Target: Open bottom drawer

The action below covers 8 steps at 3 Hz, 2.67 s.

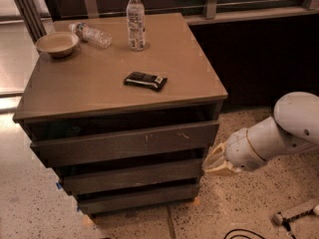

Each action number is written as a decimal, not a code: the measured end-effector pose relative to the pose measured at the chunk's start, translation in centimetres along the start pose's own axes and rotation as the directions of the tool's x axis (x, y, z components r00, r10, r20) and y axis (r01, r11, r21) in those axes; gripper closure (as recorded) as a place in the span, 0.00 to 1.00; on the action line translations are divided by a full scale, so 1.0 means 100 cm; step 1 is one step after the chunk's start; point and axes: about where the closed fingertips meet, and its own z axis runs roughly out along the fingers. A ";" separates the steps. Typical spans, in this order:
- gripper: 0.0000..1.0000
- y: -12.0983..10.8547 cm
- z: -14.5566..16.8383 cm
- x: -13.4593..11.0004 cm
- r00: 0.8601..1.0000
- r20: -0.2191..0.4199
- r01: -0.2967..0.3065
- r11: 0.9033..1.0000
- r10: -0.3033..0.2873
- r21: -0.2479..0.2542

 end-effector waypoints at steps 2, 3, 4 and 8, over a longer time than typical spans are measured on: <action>1.00 0.000 0.057 0.043 0.997 -0.015 0.071 0.997 -0.071 0.010; 1.00 0.008 0.144 0.082 0.994 0.019 0.104 0.994 -0.103 -0.023; 1.00 0.023 0.216 0.109 0.996 0.054 0.079 0.992 -0.074 -0.098; 0.58 0.021 0.290 0.157 0.994 0.018 0.110 0.991 -0.109 -0.076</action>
Offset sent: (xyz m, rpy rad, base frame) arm 0.0021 0.0041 -0.1410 -0.0121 -0.0833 0.0900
